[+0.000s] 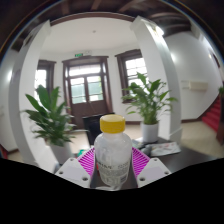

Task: Pour water

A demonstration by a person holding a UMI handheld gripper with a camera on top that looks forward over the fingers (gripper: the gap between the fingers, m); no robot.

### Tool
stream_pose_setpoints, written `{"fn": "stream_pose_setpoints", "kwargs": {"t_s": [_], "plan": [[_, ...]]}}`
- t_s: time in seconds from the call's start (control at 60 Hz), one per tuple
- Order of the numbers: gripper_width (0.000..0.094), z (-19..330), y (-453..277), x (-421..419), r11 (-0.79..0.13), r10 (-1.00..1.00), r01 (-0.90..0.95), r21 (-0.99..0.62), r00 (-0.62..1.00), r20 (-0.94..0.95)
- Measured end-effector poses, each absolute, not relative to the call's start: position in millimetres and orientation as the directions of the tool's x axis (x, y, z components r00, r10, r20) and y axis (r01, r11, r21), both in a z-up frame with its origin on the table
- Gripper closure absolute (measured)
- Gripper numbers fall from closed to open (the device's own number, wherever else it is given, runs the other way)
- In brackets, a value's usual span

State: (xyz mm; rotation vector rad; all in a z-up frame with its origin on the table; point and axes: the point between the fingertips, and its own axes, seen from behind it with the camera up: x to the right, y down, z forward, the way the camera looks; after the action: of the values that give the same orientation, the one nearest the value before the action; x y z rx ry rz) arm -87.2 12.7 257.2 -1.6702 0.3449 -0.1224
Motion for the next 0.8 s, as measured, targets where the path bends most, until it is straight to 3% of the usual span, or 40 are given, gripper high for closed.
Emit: {"fn": "stream_pose_setpoints", "kwargs": {"t_s": [0.1,0.283,0.567,0.733,0.8], "plan": [[0.046,235.6,42.2,-24.6,-0.134,-0.382,-0.076,-0.988,0.924,-0.019],[0.046,161.7,35.4,30.0,-0.192,-0.443,-0.135,-0.972,0.896,-0.037],[0.0435,70.2,37.6,34.2,-0.295,-0.403,-0.146,-0.944,0.915,-0.016],[0.0455,72.9,36.7,28.8,-0.249,-0.379,-0.127,-0.96,0.925,-0.024],[0.0407,72.4,38.8,29.2,-0.251,-0.374,-0.109,-0.962,0.927,-0.008]]}}
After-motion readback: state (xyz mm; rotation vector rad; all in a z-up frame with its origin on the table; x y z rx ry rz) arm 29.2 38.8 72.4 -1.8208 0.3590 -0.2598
